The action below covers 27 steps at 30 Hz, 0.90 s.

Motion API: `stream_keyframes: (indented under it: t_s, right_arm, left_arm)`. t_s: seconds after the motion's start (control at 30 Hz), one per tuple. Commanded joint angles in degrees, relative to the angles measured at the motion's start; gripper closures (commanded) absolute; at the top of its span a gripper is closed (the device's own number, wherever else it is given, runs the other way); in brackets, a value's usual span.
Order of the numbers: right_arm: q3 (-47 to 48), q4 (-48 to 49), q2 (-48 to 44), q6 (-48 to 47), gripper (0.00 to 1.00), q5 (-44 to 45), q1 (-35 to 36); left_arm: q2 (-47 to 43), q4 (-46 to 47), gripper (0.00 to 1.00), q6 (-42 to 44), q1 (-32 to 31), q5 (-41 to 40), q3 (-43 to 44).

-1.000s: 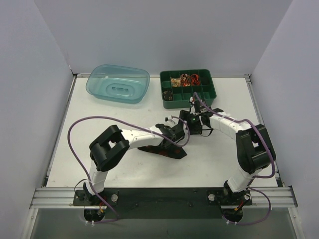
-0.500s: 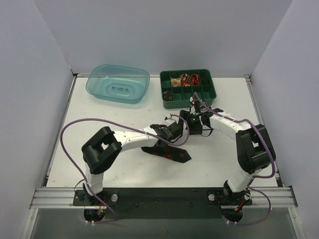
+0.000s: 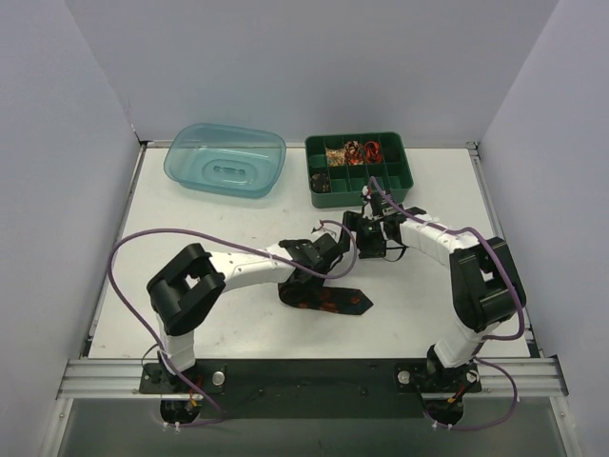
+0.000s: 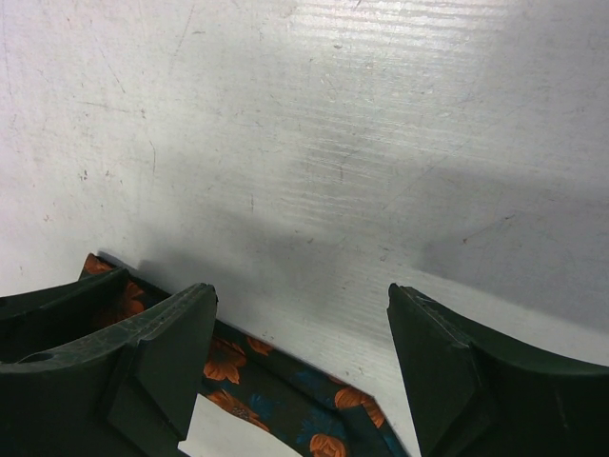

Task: Roll the ties
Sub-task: Roll the tie at the center of the board.

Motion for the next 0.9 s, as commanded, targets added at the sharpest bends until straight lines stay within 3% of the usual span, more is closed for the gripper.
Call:
stream_keyframes:
  t_s: [0.0,0.2,0.6,0.77,0.87]
  right_arm:
    - [0.3,-1.9,-1.1,-0.6,0.26,0.4,-0.1]
    - [0.5,-2.1,-1.8,-0.6,0.26,0.6,0.3]
    - [1.7,-2.4,-4.0,-2.1,0.26,-0.6,3.2]
    - [4.3,-2.1,-5.7,-3.0,0.27,-1.3,10.1]
    - [5.2,-0.8,-5.7,-2.3,0.30,-2.0,12.4]
  left_arm:
    - [-4.6,0.7,0.36,-2.4,0.0,1.5,-1.0]
    - [-10.4,0.9,0.35,-3.3,0.0,-0.7,-2.1]
    - [-21.1,3.3,0.33,-7.2,0.1,2.2,-8.6]
    - [-27.7,4.7,0.15,-7.7,3.7,4.0,-11.2]
    - [-32.8,7.7,0.11,-8.3,9.8,10.8,-15.5]
